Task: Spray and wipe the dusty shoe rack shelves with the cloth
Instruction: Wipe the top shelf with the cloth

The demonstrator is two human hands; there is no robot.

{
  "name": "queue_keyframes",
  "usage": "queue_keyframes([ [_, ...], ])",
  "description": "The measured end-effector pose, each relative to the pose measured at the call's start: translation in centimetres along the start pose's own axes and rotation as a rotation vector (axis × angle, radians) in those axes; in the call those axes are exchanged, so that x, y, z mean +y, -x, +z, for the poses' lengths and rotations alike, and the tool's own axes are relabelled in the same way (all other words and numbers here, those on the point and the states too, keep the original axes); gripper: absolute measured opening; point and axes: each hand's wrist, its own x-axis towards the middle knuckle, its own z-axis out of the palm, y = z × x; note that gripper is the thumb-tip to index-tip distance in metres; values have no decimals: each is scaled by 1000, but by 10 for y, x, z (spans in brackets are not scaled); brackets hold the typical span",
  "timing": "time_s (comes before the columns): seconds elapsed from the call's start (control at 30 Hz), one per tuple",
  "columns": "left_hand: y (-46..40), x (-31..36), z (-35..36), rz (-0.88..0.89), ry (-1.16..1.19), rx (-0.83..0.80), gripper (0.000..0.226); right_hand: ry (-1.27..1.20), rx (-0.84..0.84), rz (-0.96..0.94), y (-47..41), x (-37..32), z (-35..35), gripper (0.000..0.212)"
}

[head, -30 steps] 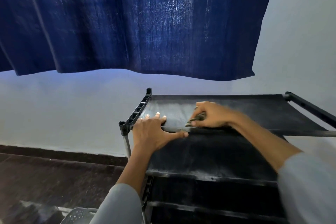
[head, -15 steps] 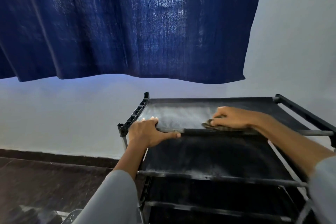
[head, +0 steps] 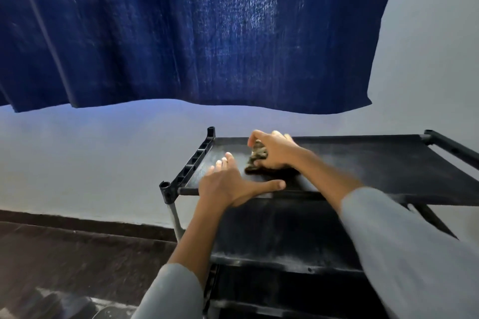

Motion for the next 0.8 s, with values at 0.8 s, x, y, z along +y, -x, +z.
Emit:
queue_keyframes([
  [0.8, 5, 3, -14, -9, -113, -202, 157, 216, 247, 286, -10, 50, -31, 20],
])
